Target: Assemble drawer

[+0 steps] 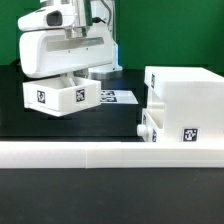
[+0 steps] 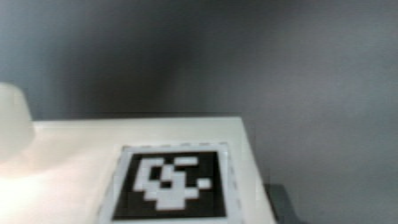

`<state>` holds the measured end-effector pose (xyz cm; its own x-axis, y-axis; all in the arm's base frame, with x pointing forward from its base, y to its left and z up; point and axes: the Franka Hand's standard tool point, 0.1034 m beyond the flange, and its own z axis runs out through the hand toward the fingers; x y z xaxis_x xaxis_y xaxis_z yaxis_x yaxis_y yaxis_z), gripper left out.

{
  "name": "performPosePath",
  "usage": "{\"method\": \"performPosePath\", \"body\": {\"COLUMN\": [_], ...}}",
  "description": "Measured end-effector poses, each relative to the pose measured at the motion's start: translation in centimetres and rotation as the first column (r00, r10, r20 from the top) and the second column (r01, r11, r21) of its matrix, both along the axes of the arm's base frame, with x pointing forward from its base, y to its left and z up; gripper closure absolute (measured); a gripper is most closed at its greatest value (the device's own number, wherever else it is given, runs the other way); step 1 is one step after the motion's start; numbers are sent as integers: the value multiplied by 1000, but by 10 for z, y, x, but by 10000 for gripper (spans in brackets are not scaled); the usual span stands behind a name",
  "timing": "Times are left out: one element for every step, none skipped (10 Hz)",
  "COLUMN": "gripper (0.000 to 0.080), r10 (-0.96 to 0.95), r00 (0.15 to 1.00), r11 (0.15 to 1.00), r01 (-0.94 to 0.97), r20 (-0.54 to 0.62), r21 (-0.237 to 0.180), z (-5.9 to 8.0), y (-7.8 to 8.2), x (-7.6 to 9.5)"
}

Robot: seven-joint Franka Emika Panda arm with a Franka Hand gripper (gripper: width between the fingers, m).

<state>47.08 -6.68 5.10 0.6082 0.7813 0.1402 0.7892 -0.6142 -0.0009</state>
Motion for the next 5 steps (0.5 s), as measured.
{"method": "performPosePath", "body": {"gripper": [755, 755, 755, 755, 755], "r10": [102, 133, 199, 262, 322], "r00": [995, 991, 980, 965, 947], "r11": [995, 991, 980, 965, 946], "r01": [-102, -133, -198, -262, -322], "r20": [-2, 0, 3, 8, 10], "r21": [-15, -17, -22, -29, -34], "z": [2, 0, -1, -1, -1], "y": [0, 0, -1, -1, -1], "x": [5, 3, 2, 2, 2]}}
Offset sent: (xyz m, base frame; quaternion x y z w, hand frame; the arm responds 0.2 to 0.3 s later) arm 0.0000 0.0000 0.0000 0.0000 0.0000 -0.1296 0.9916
